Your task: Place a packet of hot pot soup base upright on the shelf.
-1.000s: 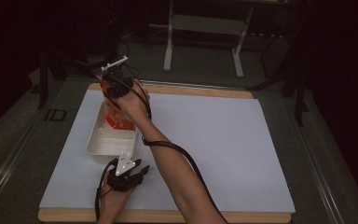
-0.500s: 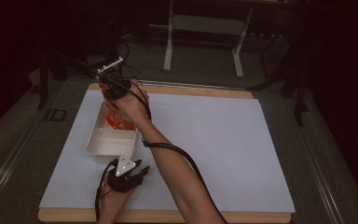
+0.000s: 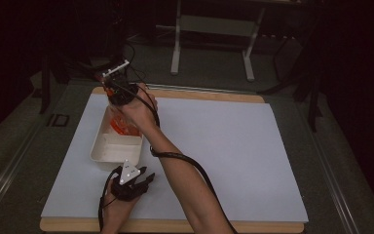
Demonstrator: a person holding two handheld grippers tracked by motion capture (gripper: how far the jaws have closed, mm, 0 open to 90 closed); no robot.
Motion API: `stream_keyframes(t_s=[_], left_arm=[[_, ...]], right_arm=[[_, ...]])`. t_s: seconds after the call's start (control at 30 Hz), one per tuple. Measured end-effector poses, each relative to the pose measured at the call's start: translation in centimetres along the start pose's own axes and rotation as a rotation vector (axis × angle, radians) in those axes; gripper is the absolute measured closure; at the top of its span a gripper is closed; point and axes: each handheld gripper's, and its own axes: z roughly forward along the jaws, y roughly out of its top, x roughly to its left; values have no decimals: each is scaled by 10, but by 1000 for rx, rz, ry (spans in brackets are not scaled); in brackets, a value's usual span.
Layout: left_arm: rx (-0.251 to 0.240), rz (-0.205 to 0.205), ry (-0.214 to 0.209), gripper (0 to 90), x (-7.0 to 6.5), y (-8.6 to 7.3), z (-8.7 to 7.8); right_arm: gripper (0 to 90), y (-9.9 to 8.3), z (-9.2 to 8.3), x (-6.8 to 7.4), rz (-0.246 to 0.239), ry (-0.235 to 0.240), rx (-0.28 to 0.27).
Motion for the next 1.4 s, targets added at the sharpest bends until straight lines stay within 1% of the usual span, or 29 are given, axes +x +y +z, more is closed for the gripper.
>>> stream_keyframes(t_s=[0.07,0.17,0.37,0.4,0.43,0.57,0.63,0.7,0.77,0.87,0.9,0.97,1.03,1.1,1.27,1.4], left_arm=[[0,1,1,581,0,0,0],[0,2,2,581,0,0,0],[1,5,5,581,-1,0,0],[0,5,7,581,-2,0,1],[1,6,9,581,-2,0,1],[4,13,9,581,-2,0,0],[3,15,9,581,-3,0,0],[3,15,10,581,-3,0,0],[4,16,11,581,-3,0,0],[4,16,13,581,-3,0,0],[5,18,14,581,-3,0,0],[7,18,14,581,-3,0,0],[8,19,13,581,-4,0,1],[9,20,13,581,-4,0,2],[11,22,12,581,-5,0,2],[11,22,13,581,-5,0,2]], right_arm=[[733,-1,-2,-1,4,12,-9],[699,-3,-8,-2,4,24,-22],[650,-6,-18,-1,-1,48,-36],[644,-6,-20,-1,2,54,-36],[621,-9,-25,-1,19,76,-47],[592,-13,-35,0,3,65,-63],[575,-14,-40,-1,10,69,-74],[554,-16,-45,-1,8,71,-87],[542,-19,-50,-1,11,78,-110],[540,-23,-56,-2,31,91,-127],[539,-29,-63,-4,47,100,-139],[538,-31,-65,-5,47,101,-141],[537,-36,-72,-6,47,100,-146],[535,-41,-78,-9,41,106,-158],[534,-56,-93,-13,47,122,-182],[530,-67,-99,-15,43,134,-193]])
